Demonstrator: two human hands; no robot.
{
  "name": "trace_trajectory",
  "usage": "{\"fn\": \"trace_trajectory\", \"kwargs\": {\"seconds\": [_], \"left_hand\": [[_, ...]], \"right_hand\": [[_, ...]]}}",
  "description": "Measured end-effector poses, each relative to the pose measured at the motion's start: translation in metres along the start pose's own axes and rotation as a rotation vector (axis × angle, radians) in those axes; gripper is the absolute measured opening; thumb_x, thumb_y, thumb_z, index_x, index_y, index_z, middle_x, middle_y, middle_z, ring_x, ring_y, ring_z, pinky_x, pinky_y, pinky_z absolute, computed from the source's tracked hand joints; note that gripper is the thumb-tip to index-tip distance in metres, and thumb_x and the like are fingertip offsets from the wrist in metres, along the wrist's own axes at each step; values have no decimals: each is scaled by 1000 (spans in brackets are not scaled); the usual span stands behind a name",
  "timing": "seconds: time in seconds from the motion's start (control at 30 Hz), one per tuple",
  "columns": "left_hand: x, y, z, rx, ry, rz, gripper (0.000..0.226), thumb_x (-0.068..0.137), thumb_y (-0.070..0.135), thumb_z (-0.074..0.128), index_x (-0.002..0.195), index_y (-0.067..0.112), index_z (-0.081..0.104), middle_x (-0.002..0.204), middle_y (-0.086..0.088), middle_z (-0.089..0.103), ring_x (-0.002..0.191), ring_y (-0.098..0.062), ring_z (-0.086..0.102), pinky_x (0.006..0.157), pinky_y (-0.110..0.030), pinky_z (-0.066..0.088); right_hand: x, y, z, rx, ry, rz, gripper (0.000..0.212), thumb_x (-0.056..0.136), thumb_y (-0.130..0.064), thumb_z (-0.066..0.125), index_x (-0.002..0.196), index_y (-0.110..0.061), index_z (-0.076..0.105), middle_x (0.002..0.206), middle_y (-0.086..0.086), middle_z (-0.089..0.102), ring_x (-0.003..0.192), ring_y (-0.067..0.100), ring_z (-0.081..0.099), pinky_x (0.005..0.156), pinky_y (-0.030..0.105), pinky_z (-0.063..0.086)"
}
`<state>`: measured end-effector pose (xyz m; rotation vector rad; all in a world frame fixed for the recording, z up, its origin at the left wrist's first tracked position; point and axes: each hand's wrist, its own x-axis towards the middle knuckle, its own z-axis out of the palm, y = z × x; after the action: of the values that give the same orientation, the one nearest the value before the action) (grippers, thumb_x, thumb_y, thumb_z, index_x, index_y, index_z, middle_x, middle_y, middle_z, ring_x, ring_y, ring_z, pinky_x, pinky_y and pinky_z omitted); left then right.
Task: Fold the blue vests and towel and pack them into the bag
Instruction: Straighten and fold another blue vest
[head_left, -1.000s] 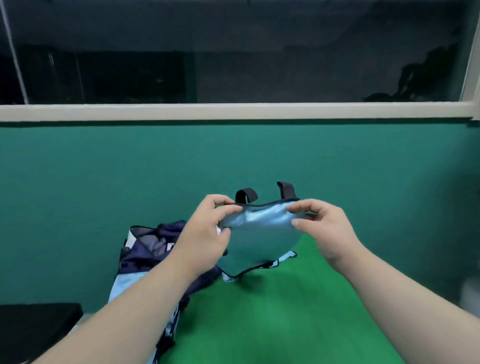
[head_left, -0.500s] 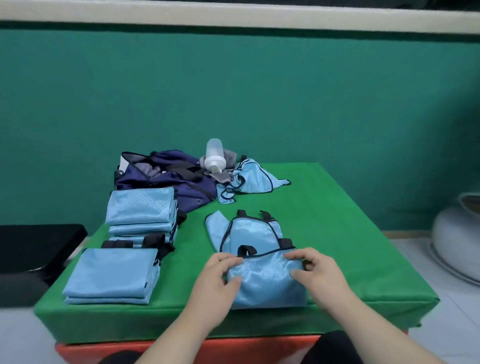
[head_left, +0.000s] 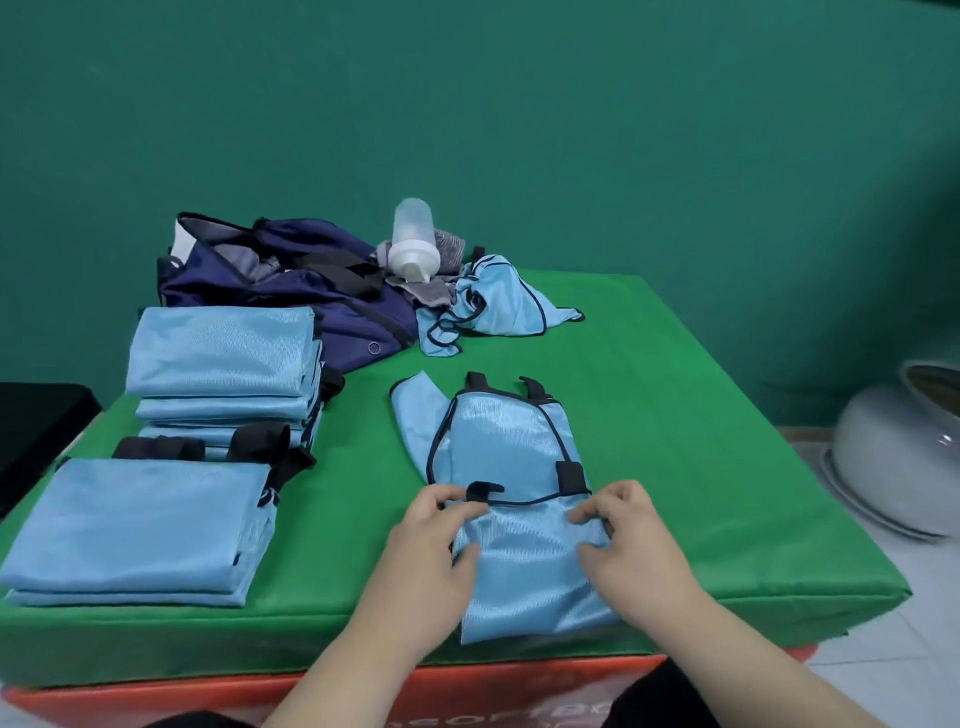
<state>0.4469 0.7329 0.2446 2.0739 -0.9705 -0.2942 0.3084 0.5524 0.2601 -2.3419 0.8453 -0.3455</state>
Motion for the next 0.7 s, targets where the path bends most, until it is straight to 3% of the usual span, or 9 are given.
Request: {"fn": "trace_trajectory", "kwargs": {"seconds": [0.07,0.2,0.37,0.5,0.6,0.7], "left_hand": [[6,-3,-6,-24,13,-8,30,95,30,60,122,42,61,129,34,33,120,1,44,105,-25,39],[22,-11,-24,-72,125,-40,23,94,28,61,115,37,65,123,30,41,105,13,46,85,-11,36],[38,-21,-34,-119,219,-87,21,94,24,59,108,38,64,114,30,45,100,11,46,74,-9,36],[48,-27,-35,-157,256,-127,21,93,23,58,109,34,65,112,26,47,100,6,49,79,-21,42],[54,-33,-37,-159,254,-147,21,93,25,57,110,35,65,112,25,47,106,-3,50,86,-28,45],[61,-38,-39,-167,258,-151,21,92,26,56,108,36,64,111,25,48,108,-5,49,85,-26,43]], "right_hand": [[2,-4,-4,-23,36,-5,30,78,-8,67,87,-36,59,104,-15,40,73,5,49,69,23,41],[17,-27,-7,-137,127,-111,20,78,-14,69,91,-29,64,105,-15,43,99,8,45,86,25,37],[60,-74,13,-161,-14,-248,20,86,-17,62,103,-28,65,98,-23,47,96,4,45,83,24,37],[106,-108,36,-177,-76,-179,25,90,-23,59,114,-25,65,112,-13,61,92,8,52,79,26,41],[139,-123,50,-211,-51,-75,21,90,-27,58,110,-24,64,102,-9,66,92,16,60,67,26,41],[166,-128,61,-292,-42,-9,20,88,-29,58,105,-20,61,92,-3,66,87,23,62,68,29,47]]}}
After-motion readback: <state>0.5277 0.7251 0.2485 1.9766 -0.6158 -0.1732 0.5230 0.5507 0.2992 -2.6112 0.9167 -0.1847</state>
